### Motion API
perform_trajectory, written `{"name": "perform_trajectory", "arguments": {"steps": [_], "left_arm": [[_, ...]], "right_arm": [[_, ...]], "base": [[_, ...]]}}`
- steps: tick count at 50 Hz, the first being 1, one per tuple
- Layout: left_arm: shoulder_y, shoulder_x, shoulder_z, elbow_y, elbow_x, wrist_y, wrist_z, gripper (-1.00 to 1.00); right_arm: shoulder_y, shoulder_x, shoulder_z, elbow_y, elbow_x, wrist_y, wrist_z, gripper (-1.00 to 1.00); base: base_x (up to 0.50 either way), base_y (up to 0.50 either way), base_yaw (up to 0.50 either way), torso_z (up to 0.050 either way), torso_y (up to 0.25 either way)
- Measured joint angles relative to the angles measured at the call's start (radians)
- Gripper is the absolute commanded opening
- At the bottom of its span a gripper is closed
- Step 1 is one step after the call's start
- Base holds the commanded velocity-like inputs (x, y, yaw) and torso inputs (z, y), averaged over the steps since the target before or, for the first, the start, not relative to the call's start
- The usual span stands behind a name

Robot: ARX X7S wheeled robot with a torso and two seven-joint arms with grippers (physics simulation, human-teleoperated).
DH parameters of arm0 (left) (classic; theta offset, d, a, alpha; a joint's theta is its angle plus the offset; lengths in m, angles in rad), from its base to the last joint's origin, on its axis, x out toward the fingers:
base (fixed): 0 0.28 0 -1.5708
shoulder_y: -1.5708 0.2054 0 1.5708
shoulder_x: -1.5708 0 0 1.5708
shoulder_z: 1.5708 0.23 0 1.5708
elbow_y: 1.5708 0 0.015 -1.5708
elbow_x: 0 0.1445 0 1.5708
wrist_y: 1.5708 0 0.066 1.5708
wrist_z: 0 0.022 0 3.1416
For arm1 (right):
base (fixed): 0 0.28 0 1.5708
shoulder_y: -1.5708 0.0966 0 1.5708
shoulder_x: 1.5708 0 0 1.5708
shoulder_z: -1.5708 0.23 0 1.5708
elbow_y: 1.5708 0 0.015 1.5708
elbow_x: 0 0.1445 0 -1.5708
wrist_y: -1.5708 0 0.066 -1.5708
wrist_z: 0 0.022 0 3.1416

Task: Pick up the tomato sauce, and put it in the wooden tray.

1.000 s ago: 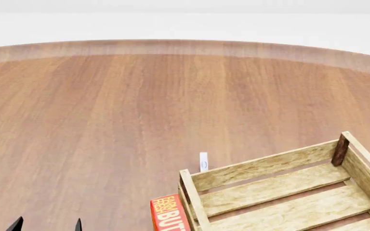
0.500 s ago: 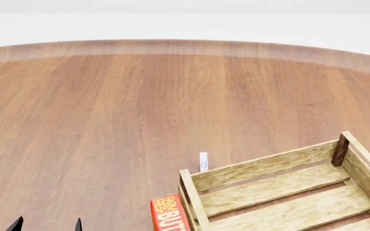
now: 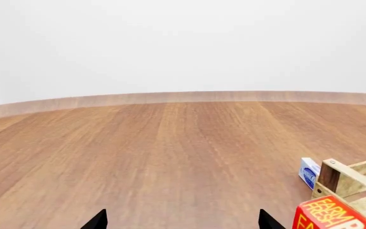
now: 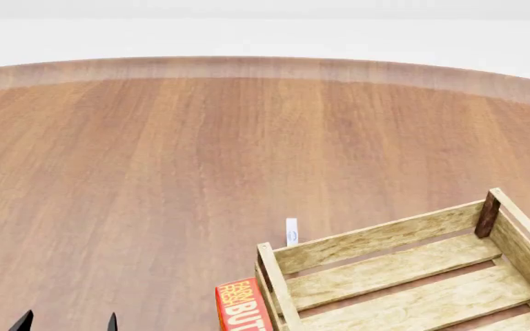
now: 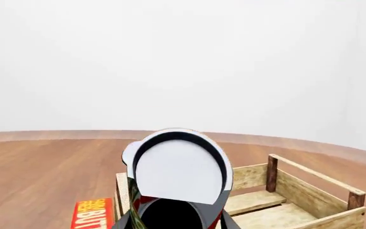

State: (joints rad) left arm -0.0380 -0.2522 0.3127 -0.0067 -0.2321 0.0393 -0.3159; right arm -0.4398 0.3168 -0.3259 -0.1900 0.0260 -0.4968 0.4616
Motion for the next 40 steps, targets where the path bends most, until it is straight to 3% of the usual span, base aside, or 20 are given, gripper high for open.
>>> {"name": "perform_trajectory", "arguments": {"steps": [40], "left_arm": [[-0.004, -0.010, 0.014, -0.001, -0.010, 0.003, -0.013, 1.00]], "right_arm": [[0.460, -0.024, 0.060, 0.041, 0.170, 0.466, 0.011, -1.00]], "base": [[0.00, 0.00, 0.00, 0.000, 0.000]]}}
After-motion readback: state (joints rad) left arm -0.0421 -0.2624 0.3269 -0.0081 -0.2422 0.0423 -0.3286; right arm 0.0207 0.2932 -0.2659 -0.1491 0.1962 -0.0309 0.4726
